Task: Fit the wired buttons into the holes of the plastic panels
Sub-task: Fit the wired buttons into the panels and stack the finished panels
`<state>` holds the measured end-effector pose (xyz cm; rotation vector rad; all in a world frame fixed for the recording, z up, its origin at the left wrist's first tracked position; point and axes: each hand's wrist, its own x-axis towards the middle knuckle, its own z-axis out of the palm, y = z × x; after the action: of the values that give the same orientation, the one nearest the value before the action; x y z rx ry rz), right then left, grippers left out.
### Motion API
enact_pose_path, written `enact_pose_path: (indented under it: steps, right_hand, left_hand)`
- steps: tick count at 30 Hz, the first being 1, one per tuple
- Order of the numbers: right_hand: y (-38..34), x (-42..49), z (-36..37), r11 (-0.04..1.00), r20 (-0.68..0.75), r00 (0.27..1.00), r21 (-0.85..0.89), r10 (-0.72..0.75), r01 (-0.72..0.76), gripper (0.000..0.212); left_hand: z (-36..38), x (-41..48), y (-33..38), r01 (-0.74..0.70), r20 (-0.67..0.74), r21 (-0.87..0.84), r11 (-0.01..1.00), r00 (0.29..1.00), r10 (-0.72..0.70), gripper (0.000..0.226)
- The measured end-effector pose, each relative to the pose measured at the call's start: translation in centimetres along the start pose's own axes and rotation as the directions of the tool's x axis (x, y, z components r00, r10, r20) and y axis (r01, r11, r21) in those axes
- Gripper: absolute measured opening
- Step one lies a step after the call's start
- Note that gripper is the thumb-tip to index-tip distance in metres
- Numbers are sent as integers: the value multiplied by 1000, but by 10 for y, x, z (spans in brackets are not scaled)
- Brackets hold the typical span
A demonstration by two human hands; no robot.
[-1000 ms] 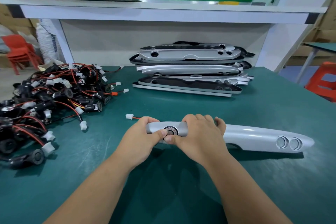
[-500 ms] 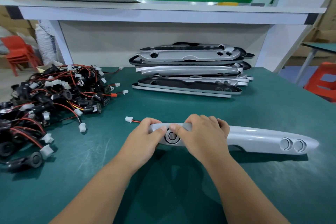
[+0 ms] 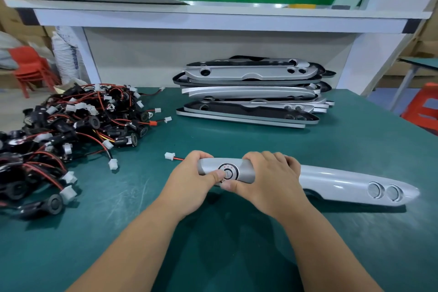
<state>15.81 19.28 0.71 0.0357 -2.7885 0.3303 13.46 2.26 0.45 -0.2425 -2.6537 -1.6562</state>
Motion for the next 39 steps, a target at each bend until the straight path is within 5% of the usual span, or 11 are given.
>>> enact_pose_path:
  steps: [16, 20, 25, 33, 39]
  right_hand:
    - [-17, -3, 6, 990, -150, 981, -47, 125, -133, 75]
    - [-17, -4, 6, 993, -203, 975, -59, 91, -105, 77]
    - [-11, -4, 5, 997, -88, 996, -80, -17, 10, 84]
    - [-16, -5, 7, 998, -108, 994, -46, 28, -33, 78]
    - [-21, -5, 7, 996, -105, 991, -22, 82, -85, 74]
  left_hand:
    - [3, -2, 2, -61, -27, 35, 998, 998, 62, 17]
    - [0, -3, 3, -78, -62, 28, 997, 995, 80, 19]
    - [-9, 1, -3, -45, -8, 66, 997, 999, 46, 15]
    - [-13, 2, -1, 74, 50, -230, 970, 997, -65, 13]
    - [-10, -3, 6, 50, 33, -209, 977, 999, -44, 22]
